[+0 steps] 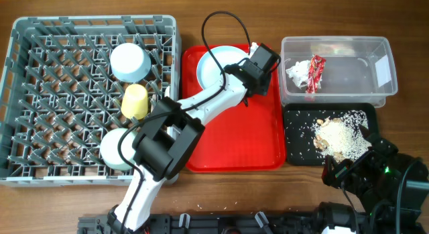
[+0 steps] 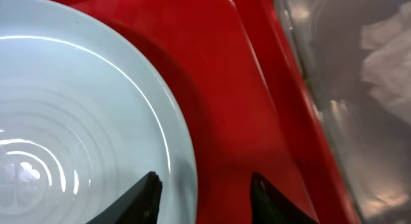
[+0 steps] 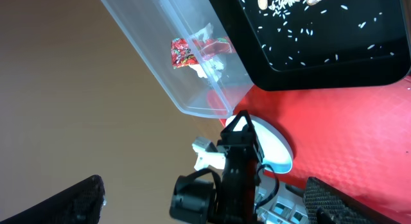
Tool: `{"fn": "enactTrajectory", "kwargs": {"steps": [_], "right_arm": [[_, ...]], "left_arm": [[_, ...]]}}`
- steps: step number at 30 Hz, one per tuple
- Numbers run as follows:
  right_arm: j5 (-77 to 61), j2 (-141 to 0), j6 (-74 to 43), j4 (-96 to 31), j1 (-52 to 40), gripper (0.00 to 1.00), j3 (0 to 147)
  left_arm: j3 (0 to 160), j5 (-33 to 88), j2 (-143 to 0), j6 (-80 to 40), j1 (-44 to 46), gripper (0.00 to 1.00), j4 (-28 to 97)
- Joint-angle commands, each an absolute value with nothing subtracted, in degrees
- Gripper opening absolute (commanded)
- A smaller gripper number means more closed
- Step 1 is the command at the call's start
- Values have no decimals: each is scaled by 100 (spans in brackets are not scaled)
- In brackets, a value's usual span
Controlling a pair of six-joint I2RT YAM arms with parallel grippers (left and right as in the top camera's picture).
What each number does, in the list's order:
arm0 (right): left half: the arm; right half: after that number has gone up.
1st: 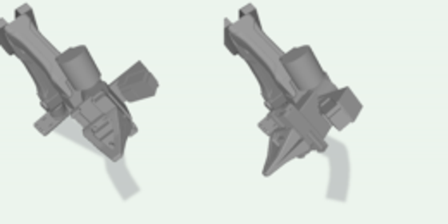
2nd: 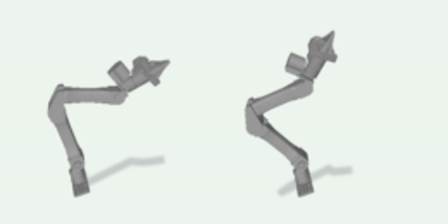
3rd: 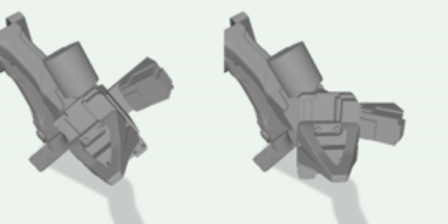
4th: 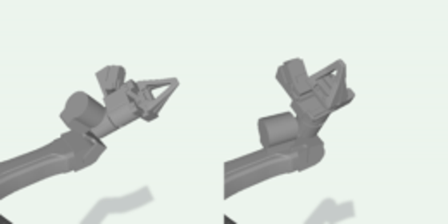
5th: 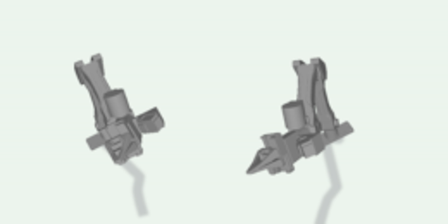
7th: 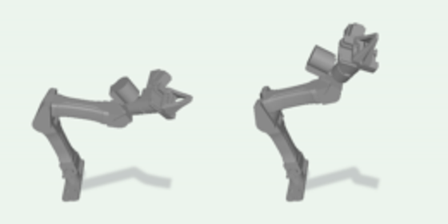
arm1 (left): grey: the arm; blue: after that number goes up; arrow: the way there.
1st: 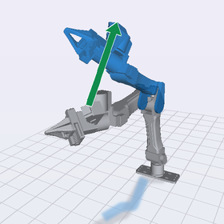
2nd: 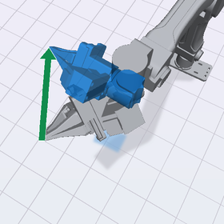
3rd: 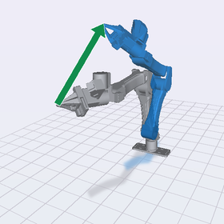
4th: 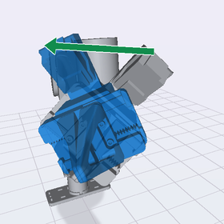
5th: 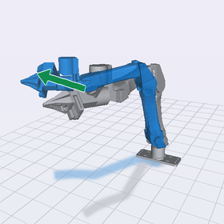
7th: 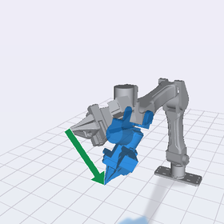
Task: Sort waste into correct bins and load items into the dishwasher rack
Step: 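Grasp the light-blue plate rim with the left gripper and lift, then carry the plate to the rack and stand it upright in the slots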
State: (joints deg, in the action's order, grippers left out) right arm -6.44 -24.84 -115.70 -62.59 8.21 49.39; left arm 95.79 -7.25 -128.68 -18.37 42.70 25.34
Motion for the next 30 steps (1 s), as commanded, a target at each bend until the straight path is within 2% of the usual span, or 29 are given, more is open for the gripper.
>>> {"fn": "enactTrajectory", "kwargs": {"steps": [1,3,6,9,13,20,25,30], "right_arm": [[-692,-2453,-11867,-6267,854,100,4987],[-692,-2453,-11867,-6270,854,100,4987],[-692,-2453,-11865,-6267,856,100,4987],[-690,-2453,-11867,-6267,856,100,4987],[-692,-2453,-11865,-6267,856,100,4987],[-692,-2453,-11867,-6267,856,100,4987],[-692,-2453,-11863,-6267,856,100,4987],[-692,-2453,-11867,-6270,856,100,4987]], "left_arm": [[9701,-1166,-13124,-1669,4265,42,2499],[9699,-1166,-13264,-1671,4265,38,2480],[9697,-1166,-13391,-1673,4265,12,2545],[9699,-1166,-13404,-1673,4265,4,2641],[9701,-1232,-13235,-1673,4265,4,2711],[9765,-805,-11174,-2403,4202,4,3594],[9765,1144,-9690,-2405,3492,4,3988],[9762,4047,-9301,-2449,1747,4,4320]]}}
